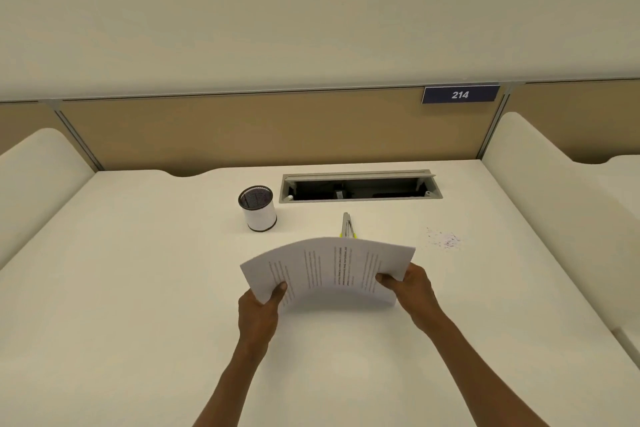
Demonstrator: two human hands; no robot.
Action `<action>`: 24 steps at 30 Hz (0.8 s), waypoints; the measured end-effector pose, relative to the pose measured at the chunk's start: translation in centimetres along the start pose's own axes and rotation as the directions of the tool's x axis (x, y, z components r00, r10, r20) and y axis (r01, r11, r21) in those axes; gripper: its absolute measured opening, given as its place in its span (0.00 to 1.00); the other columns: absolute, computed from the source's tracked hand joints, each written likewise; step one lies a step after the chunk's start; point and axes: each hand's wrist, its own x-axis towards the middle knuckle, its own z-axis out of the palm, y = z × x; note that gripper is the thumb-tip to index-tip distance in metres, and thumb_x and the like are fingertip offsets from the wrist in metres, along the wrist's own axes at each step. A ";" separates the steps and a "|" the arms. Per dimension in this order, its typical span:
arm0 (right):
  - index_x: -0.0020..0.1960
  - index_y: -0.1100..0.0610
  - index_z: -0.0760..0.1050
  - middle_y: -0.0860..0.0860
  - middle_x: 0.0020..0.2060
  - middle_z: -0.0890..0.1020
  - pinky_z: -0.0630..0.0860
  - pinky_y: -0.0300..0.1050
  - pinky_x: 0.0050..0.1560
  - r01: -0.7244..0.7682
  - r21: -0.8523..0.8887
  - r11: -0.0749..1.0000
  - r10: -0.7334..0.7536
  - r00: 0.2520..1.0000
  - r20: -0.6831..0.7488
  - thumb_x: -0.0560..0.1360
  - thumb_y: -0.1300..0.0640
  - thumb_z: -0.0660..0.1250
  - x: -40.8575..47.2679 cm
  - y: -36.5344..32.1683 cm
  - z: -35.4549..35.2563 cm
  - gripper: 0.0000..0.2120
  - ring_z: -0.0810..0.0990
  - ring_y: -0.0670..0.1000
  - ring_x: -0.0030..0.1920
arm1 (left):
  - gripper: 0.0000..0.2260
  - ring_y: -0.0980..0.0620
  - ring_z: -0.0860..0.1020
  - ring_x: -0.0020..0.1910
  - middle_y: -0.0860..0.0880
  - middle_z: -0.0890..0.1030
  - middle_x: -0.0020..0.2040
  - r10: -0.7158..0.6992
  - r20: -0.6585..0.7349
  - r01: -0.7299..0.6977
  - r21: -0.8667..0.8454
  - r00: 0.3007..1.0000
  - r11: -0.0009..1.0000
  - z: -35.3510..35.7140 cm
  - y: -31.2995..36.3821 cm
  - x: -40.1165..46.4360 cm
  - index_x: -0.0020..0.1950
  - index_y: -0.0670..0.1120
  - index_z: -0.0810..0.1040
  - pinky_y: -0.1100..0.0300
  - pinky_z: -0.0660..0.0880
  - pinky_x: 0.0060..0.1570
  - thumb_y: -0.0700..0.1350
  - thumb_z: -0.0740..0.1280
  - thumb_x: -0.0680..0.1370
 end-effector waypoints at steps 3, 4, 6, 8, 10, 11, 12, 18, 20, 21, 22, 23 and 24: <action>0.56 0.56 0.80 0.49 0.47 0.85 0.76 0.38 0.43 -0.009 -0.014 1.000 0.008 1.000 -0.023 0.73 0.63 0.72 0.2 -0.4 0.1 0.13 0.83 0.49 0.50 | 0.09 0.52 0.81 0.47 0.52 0.83 0.47 0.021 0.008 -0.021 0.015 1.000 1.000 -0.4 0.5 0.6 0.57 0.47 0.79 0.63 0.75 0.42 0.42 0.73 0.78; 0.56 0.55 0.80 0.48 0.47 0.85 0.76 0.37 0.42 -0.007 -0.018 1.000 0.007 1.000 -0.030 0.73 0.63 0.72 0.3 -0.7 0.0 0.12 0.83 0.48 0.49 | 0.09 0.54 0.81 0.46 0.52 0.83 0.47 0.028 0.012 -0.028 0.017 1.000 0.999 -0.5 0.7 0.8 0.57 0.47 0.79 0.63 0.75 0.42 0.42 0.73 0.78; 0.55 0.54 0.80 0.48 0.47 0.85 0.77 0.37 0.42 -0.008 -0.028 1.000 0.007 0.999 -0.031 0.73 0.63 0.73 0.5 -0.7 0.0 0.12 0.83 0.48 0.48 | 0.10 0.55 0.81 0.46 0.52 0.83 0.48 0.035 0.028 -0.036 0.027 0.999 0.999 -0.6 0.6 1.2 0.58 0.48 0.79 0.63 0.75 0.42 0.42 0.73 0.78; 0.56 0.54 0.80 0.48 0.48 0.85 0.78 0.38 0.45 -0.025 -0.031 0.999 0.025 1.000 -0.008 0.72 0.63 0.73 0.5 -0.1 0.2 0.13 0.83 0.50 0.50 | 0.11 0.50 0.81 0.49 0.50 0.83 0.50 0.028 0.055 -0.030 0.031 0.998 0.999 -0.6 -0.1 1.3 0.59 0.48 0.79 0.60 0.77 0.45 0.42 0.73 0.77; 0.56 0.55 0.80 0.48 0.48 0.85 0.78 0.39 0.46 -0.045 -0.036 0.998 0.045 0.999 -0.002 0.72 0.64 0.73 0.4 0.5 0.4 0.14 0.83 0.51 0.51 | 0.12 0.47 0.81 0.51 0.50 0.83 0.52 0.008 0.059 -0.009 0.023 0.998 1.000 -0.5 -0.9 1.3 0.59 0.49 0.78 0.57 0.77 0.48 0.42 0.73 0.77; 0.56 0.55 0.80 0.47 0.47 0.85 0.78 0.37 0.44 -0.049 -0.042 0.998 0.049 0.999 -0.009 0.72 0.64 0.73 0.3 0.4 0.4 0.14 0.83 0.50 0.51 | 0.12 0.47 0.81 0.51 0.50 0.83 0.51 0.000 0.053 -0.001 0.019 0.999 1.000 -0.5 -1.1 1.3 0.59 0.49 0.78 0.56 0.77 0.48 0.42 0.73 0.78; 0.56 0.55 0.80 0.47 0.47 0.85 0.77 0.34 0.42 -0.049 -0.048 0.998 0.048 0.999 -0.016 0.72 0.64 0.73 0.2 0.1 0.4 0.14 0.83 0.49 0.49 | 0.12 0.47 0.81 0.51 0.50 0.83 0.51 -0.004 0.048 0.003 0.019 0.999 1.000 -0.4 -1.1 1.4 0.60 0.48 0.78 0.56 0.77 0.49 0.42 0.73 0.78; 0.56 0.55 0.80 0.47 0.47 0.85 0.76 0.33 0.42 -0.065 -0.068 0.996 0.064 0.998 -0.017 0.72 0.63 0.73 0.2 0.4 0.3 0.13 0.83 0.47 0.50 | 0.12 0.49 0.81 0.49 0.51 0.83 0.51 -0.011 0.065 0.008 0.055 0.998 0.998 -0.5 -1.3 1.4 0.61 0.47 0.78 0.61 0.77 0.44 0.41 0.72 0.78; 0.58 0.55 0.79 0.47 0.49 0.85 0.77 0.37 0.45 -0.078 -0.066 0.995 0.077 0.997 -0.013 0.73 0.63 0.72 0.1 0.9 0.4 0.14 0.83 0.50 0.52 | 0.12 0.48 0.80 0.50 0.51 0.82 0.51 -0.024 0.069 0.020 0.063 0.997 0.998 -0.4 -1.4 1.2 0.60 0.47 0.78 0.62 0.75 0.43 0.40 0.72 0.78; 0.57 0.54 0.79 0.47 0.49 0.85 0.76 0.37 0.45 -0.076 -0.066 0.995 0.075 0.997 -0.009 0.73 0.63 0.72 0.1 0.9 0.4 0.14 0.83 0.50 0.52 | 0.12 0.48 0.80 0.50 0.50 0.83 0.51 -0.030 0.074 0.025 0.062 0.997 0.998 -0.4 -1.3 1.1 0.60 0.47 0.78 0.62 0.75 0.43 0.40 0.72 0.78; 0.57 0.54 0.79 0.47 0.49 0.84 0.76 0.36 0.44 -0.070 -0.063 0.996 0.070 0.998 -0.006 0.73 0.63 0.72 0.0 0.8 0.4 0.14 0.82 0.49 0.52 | 0.12 0.47 0.80 0.50 0.49 0.83 0.52 -0.032 0.080 0.028 0.060 0.996 0.998 -0.4 -1.2 1.2 0.60 0.47 0.78 0.60 0.75 0.45 0.40 0.72 0.78; 0.57 0.53 0.78 0.46 0.49 0.84 0.77 0.35 0.43 -0.066 -0.055 0.996 0.066 0.998 -0.003 0.73 0.63 0.72 0.0 0.5 0.5 0.14 0.82 0.49 0.51 | 0.12 0.46 0.81 0.51 0.48 0.83 0.52 -0.034 0.084 0.029 0.065 0.996 0.998 -0.4 -1.1 1.3 0.61 0.46 0.78 0.59 0.76 0.46 0.40 0.72 0.78; 0.57 0.52 0.78 0.46 0.49 0.84 0.77 0.35 0.43 -0.065 -0.045 0.997 0.065 0.998 -0.004 0.73 0.63 0.72 0.0 0.4 0.5 0.14 0.82 0.49 0.51 | 0.12 0.46 0.81 0.51 0.48 0.83 0.53 -0.034 0.086 0.028 0.074 0.996 0.997 -0.4 -1.0 1.3 0.61 0.46 0.78 0.59 0.76 0.46 0.40 0.72 0.78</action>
